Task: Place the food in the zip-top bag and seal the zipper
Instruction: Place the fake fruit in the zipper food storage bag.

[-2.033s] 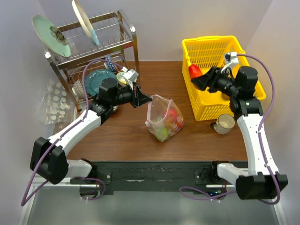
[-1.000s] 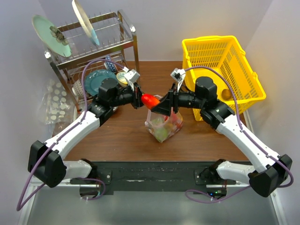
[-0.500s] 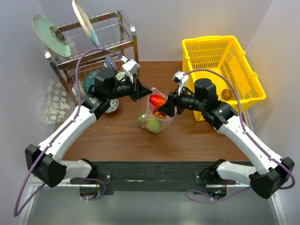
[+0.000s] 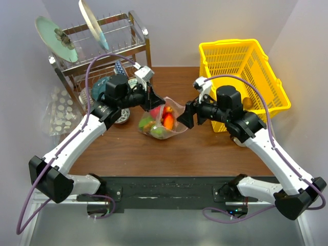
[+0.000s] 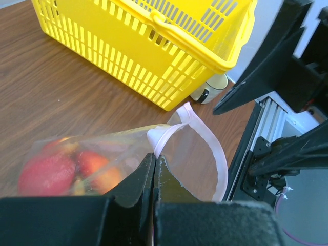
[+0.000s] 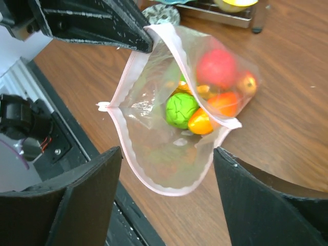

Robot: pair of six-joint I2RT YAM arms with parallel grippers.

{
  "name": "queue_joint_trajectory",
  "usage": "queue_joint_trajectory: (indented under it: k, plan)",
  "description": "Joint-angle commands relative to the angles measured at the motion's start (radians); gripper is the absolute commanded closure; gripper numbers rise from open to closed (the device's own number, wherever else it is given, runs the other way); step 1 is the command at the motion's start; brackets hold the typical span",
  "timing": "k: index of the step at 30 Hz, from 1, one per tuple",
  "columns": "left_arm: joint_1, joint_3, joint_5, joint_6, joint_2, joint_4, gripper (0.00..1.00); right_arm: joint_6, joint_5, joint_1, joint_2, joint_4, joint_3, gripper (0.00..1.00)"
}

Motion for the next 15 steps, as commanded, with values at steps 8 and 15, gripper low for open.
queue_joint_trajectory:
  k: [8, 15]
  plan:
    - [-0.003, 0.054, -0.027, 0.019, -0.003, 0.018, 1.00, 0.093, 0.187, 0.002, 0.010, -0.129, 0.058, 0.49]
    - [-0.003, 0.055, -0.038, 0.026, -0.004, 0.014, 1.00, 0.114, 0.063, 0.003, 0.065, -0.102, -0.006, 0.73]
